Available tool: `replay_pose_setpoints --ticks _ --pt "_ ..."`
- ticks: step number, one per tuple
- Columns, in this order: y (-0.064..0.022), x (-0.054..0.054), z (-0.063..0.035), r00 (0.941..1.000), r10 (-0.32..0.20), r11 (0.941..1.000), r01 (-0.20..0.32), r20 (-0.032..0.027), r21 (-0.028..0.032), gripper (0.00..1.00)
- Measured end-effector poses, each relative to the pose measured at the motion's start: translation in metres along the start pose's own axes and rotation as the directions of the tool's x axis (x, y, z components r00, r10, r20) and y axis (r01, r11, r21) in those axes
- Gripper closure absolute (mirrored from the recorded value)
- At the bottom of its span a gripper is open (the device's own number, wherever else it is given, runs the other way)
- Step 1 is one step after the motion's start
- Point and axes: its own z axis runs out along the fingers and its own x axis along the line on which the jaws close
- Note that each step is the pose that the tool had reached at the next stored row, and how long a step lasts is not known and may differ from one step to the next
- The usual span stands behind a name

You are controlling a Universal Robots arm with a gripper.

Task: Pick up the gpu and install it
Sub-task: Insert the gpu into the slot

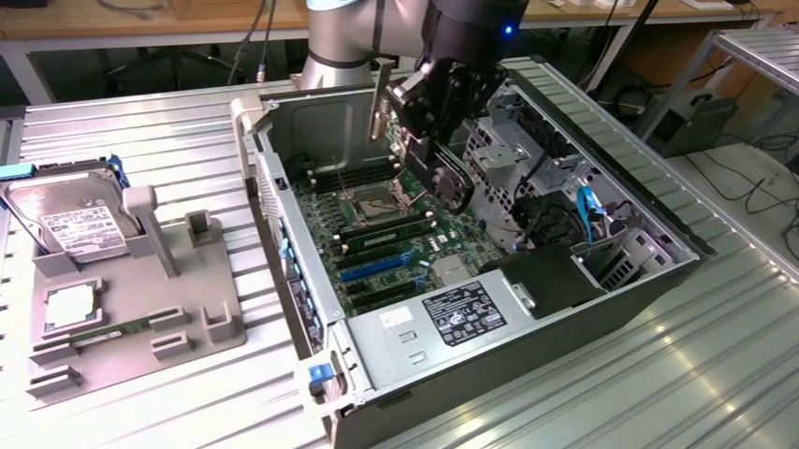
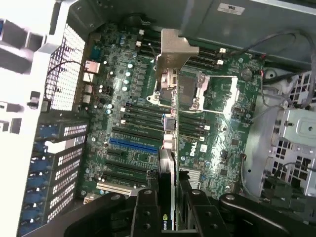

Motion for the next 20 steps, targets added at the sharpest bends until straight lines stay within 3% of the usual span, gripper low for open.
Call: replay_pose_setpoints --ticks 5,7,13,15,20 --pt "0.0000 0.0000 0.0005 0.9926 -0.121 0.9926 0.121 -0.0052 -0.0010 0.74" --pt "0.0000 0.0000 0.0008 0.9823 -0.187 0.9823 0.187 -0.0079 -0.0019 0.74" --pt "-0.0001 0.0000 0.0014 0.9547 -0.297 0.9547 0.297 -0.0124 -0.0037 0.74" --pt "-0.0001 0.0000 0.0017 0.9420 -0.335 0.9421 0.335 -0.0140 -0.0044 0.74" --pt "-0.0001 0.0000 0.0025 0.8983 -0.439 0.8985 0.439 -0.0182 -0.0069 0.74"
